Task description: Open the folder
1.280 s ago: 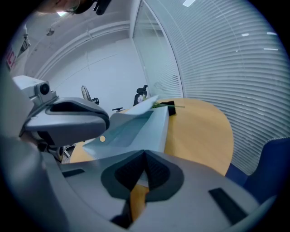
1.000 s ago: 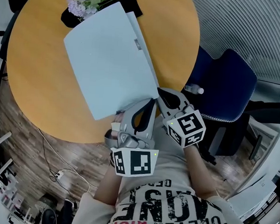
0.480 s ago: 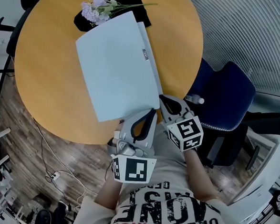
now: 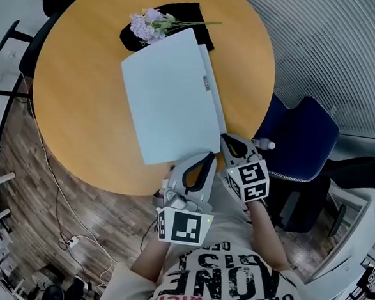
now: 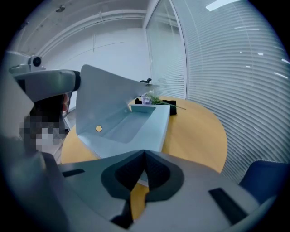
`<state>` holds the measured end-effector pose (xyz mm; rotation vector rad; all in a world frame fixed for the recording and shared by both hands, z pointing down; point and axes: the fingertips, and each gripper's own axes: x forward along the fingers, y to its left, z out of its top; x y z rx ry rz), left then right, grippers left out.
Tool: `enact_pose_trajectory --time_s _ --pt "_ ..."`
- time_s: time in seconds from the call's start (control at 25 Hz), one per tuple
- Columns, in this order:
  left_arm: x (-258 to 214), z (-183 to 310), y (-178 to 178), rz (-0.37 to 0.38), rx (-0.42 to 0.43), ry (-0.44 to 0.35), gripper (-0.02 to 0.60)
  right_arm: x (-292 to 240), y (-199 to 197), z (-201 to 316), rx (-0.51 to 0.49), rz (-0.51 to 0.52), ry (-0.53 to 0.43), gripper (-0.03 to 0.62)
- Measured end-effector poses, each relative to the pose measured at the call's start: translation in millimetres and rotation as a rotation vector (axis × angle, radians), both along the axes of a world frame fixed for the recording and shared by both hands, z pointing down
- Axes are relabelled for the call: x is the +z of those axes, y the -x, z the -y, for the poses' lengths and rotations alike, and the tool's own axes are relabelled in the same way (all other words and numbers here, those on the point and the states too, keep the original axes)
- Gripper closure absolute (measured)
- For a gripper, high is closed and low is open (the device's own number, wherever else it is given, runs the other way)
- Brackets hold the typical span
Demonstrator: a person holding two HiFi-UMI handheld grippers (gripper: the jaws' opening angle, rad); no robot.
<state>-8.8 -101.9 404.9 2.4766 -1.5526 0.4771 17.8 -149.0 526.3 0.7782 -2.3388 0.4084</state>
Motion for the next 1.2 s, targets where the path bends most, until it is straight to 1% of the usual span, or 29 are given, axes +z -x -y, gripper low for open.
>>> enact_pose_trajectory --time_s 0.24,0.44,0.64,0.8,0.92,1.08,1.2 --pt "-5 -6 5 -0.023 -0.01 -0.013 0.563 0 0 0 0.013 -0.027 0.015 0.582" --pt "-10 -6 9 -0.02 -0.032 -0.025 0.563 -1 -3 4 0.046 0.015 0.001 0.582" --pt "-11 -11 12 -0.002 -0.073 -0.02 0.563 -1 -3 1 0.064 0.057 -0.014 0.582" --pt "-19 -7 17 0.026 -0.132 -0.042 0.565 -3 -1 1 0.066 0.031 -0.046 0.582" --pt "-25 -6 19 0.04 -0.185 -0.059 0.565 -4 0 -1 0.044 0.0 -0.073 0.582" --pt "-21 -12 20 0.05 -0.257 -0.03 0.566 -6 1 1 0.02 0.032 -0.065 0.582" --pt "-23 -16 23 0.074 -0.298 -0.044 0.566 -4 0 1 0.004 0.024 -0.069 0.582"
